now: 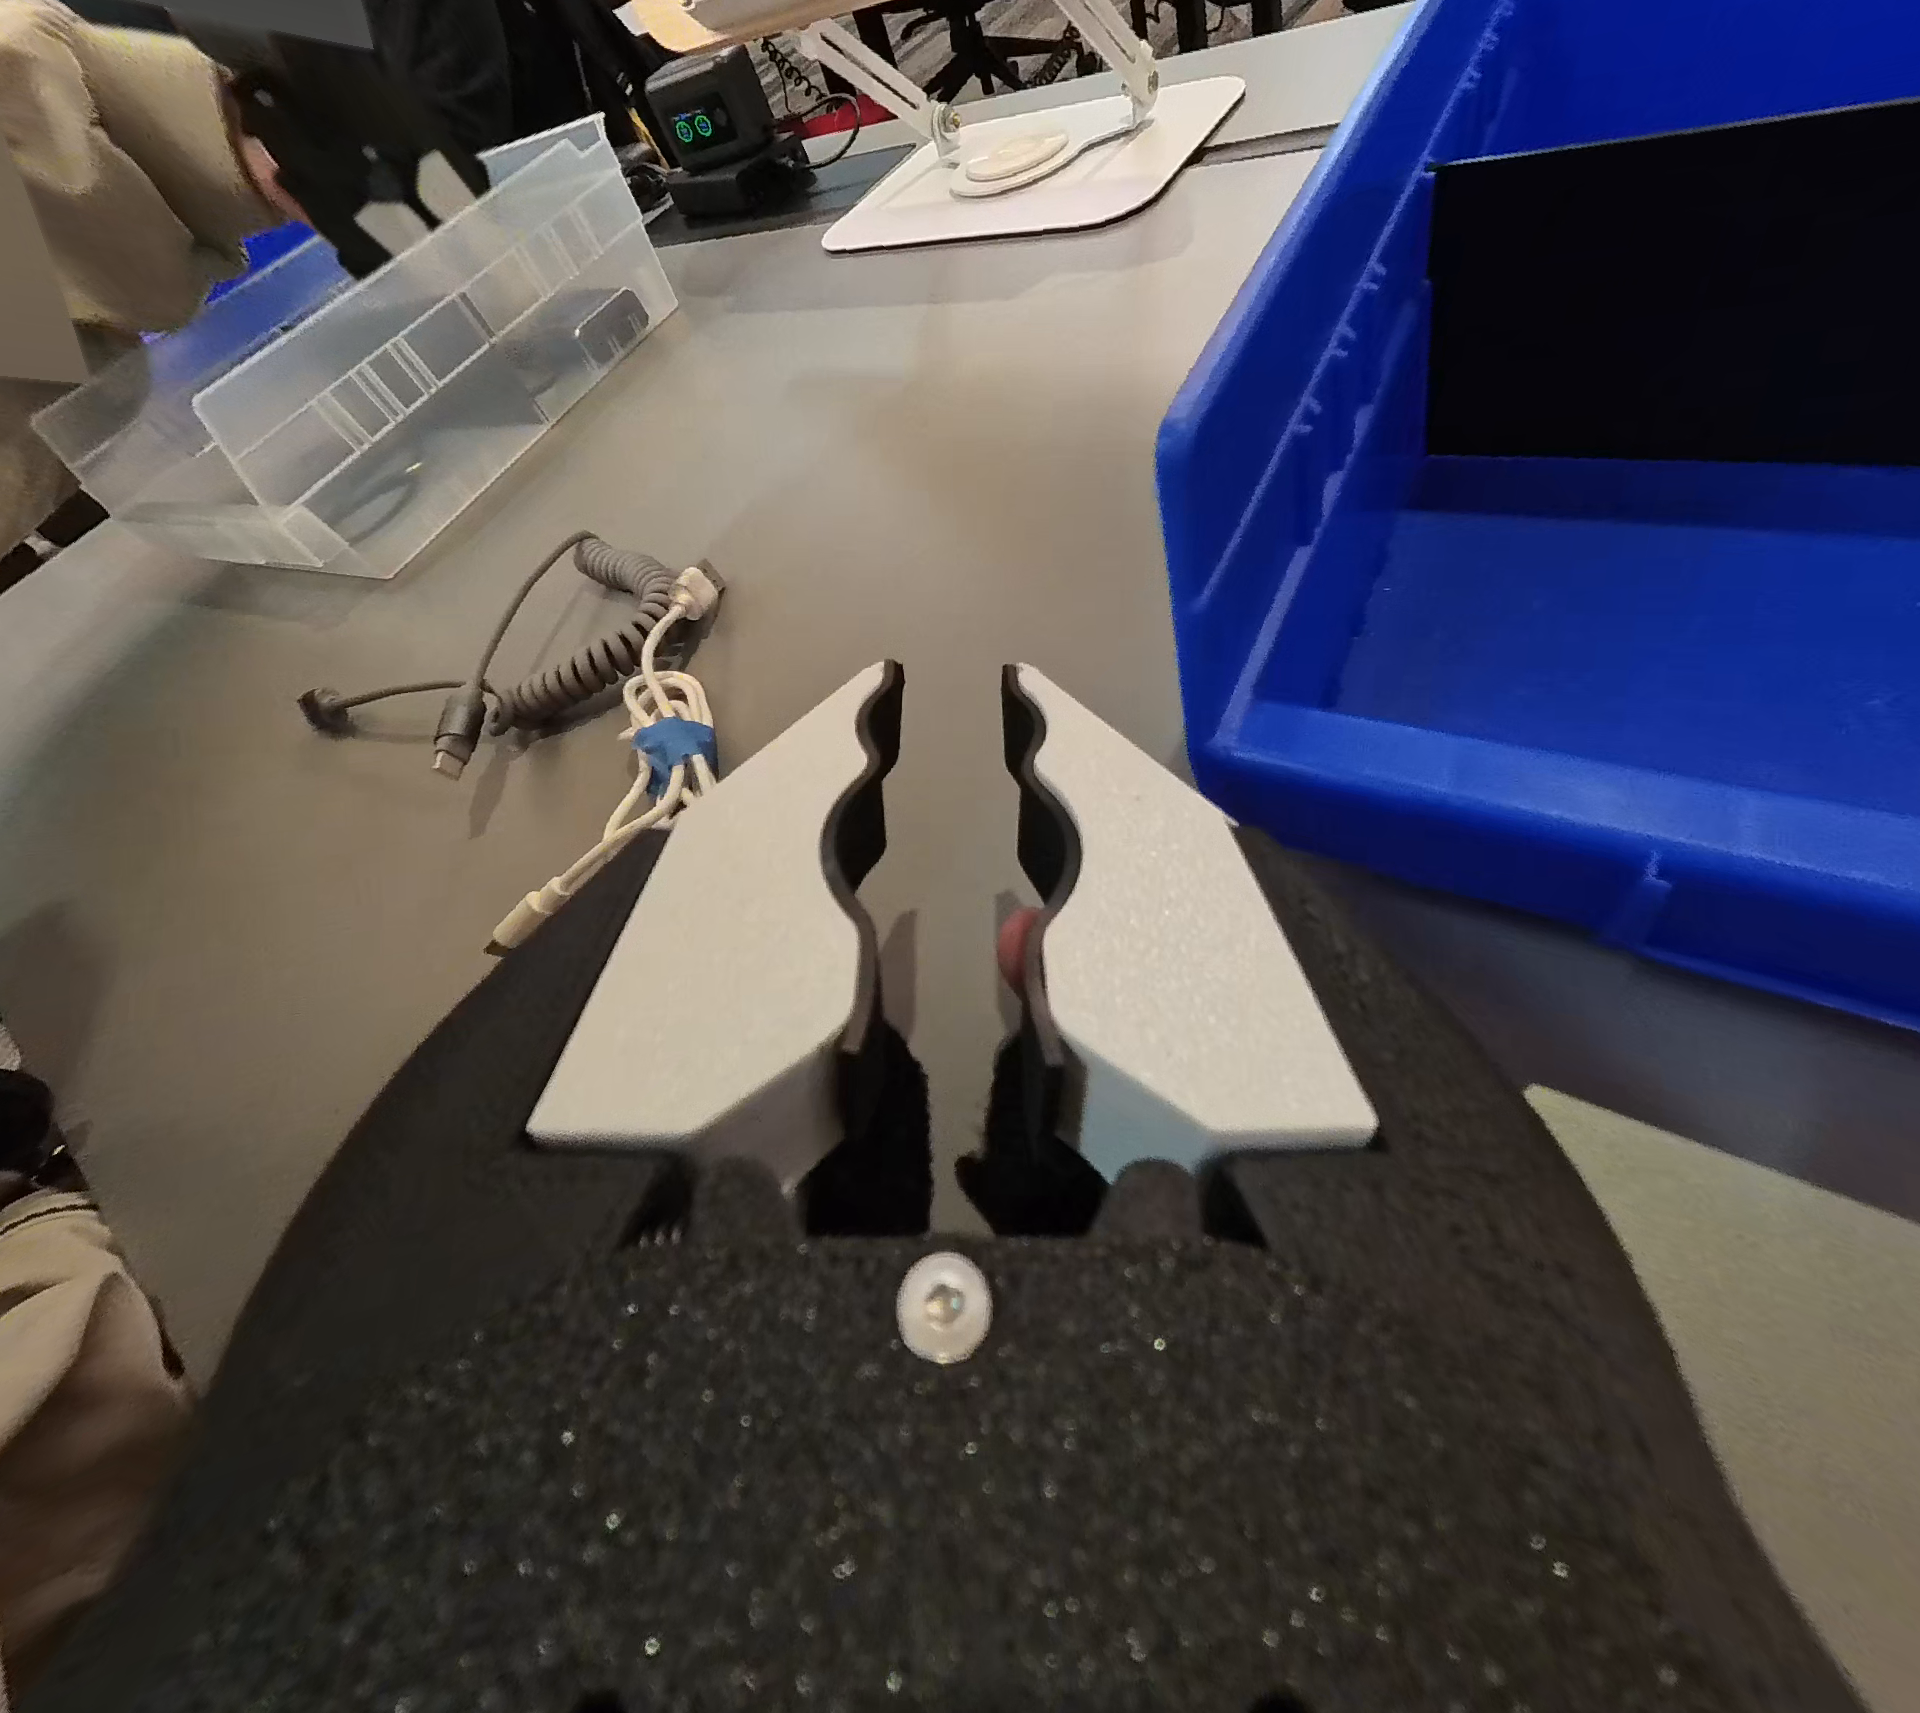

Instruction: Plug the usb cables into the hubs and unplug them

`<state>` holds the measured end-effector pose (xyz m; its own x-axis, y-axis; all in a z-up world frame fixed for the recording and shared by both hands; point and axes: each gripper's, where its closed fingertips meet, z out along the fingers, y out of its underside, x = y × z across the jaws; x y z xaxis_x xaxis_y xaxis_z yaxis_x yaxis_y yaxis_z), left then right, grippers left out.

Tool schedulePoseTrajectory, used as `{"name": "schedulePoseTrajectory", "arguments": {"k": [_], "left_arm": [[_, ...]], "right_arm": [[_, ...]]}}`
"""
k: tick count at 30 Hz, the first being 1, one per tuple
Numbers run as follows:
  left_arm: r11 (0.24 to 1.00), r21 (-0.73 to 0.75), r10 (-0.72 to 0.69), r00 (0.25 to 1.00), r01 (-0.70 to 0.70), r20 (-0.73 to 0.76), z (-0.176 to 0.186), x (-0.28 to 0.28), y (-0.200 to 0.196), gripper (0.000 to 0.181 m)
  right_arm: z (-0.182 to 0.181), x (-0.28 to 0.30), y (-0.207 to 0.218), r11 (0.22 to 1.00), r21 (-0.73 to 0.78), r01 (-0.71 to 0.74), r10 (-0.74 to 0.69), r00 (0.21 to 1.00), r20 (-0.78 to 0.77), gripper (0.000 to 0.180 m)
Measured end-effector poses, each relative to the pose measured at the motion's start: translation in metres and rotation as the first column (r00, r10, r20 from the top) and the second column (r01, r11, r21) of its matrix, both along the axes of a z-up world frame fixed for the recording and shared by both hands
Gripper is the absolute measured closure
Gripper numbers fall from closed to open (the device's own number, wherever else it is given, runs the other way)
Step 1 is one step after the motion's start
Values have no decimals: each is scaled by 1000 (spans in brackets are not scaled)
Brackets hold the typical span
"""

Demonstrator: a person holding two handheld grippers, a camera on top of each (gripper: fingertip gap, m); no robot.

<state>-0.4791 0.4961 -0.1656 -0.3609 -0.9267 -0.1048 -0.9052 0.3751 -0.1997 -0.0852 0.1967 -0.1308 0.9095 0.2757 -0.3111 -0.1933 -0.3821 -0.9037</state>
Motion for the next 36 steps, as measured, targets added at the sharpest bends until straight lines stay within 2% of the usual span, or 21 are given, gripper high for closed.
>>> {"name": "schedulePoseTrajectory", "arguments": {"k": [3,5,7,11,13,27,31,36], "left_arm": [[995,55,77,995,-80,58,14,4,20,176],[990,70,115,992,-119,56,13,3,28,154],[991,37,128,990,-130,57,8,5,27,148],[988,13,154,988,-154,14,-5,7,28,125],[987,-5,163,987,-163,-3,-9,7,27,120],[990,28,139,989,-138,-41,-22,6,27,118],[988,-6,157,987,-157,-32,-24,7,27,117],[976,134,183,981,-174,-60,-10,5,34,122]], "right_arm": [[-1,-1,0,1000,-6,-6,6,1000,3,161],[-1,-2,-1,1000,-7,-10,10,1000,7,161],[-2,-3,-1,1000,-12,-13,13,1000,8,161],[-2,-2,-1,1000,-17,-13,13,1000,-3,161],[-3,-2,-1,1000,-18,-14,14,1000,-5,161],[-3,-1,-1,999,-30,-13,12,1000,-19,161],[-3,-4,-2,999,-29,-20,20,1000,-11,161],[-3,-5,-3,999,-23,-23,24,1000,9,161]]}}
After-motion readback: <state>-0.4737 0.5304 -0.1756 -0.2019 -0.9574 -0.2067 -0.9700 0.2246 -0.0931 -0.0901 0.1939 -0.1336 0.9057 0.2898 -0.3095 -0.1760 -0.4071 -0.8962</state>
